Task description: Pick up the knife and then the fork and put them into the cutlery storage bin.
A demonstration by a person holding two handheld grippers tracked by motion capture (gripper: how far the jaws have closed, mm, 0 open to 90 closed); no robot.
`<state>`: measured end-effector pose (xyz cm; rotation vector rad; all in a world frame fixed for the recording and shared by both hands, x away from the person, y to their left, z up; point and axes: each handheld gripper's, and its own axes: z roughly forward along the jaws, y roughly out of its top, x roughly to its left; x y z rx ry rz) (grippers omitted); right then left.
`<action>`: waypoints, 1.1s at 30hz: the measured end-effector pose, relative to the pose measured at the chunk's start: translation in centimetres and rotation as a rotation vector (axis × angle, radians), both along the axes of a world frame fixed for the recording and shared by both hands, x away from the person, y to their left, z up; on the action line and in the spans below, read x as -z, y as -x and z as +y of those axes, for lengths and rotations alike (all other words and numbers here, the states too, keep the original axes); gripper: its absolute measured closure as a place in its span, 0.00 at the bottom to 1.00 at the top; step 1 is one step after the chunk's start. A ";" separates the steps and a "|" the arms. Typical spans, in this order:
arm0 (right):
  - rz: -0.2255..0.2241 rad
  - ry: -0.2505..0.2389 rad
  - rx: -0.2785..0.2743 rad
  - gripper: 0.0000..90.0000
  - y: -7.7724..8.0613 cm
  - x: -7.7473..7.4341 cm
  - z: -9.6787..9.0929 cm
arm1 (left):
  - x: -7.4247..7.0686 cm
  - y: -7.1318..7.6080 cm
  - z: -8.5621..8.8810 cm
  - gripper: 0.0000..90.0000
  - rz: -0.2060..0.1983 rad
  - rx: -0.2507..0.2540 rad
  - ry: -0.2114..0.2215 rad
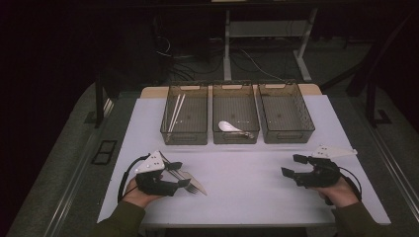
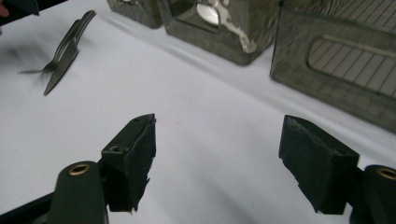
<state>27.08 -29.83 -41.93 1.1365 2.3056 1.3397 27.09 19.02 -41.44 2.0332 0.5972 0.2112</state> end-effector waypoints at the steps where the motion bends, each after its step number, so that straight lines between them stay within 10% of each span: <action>1: 0.002 0.003 -0.004 0.30 0.3 0.1 -0.1 | 0.1 0.0 0.2 0.50 0.008 0.003 -0.003; 12: 0.006 0.009 -0.020 0.30 1.4 0.7 -0.1 | 0.9 -0.4 0.4 0.99 0.084 -0.011 -0.126; 33: 0.010 0.020 -0.021 0.30 1.3 0.8 0.0 | 2.6 -1.6 -2.3 0.99 0.084 0.056 -0.230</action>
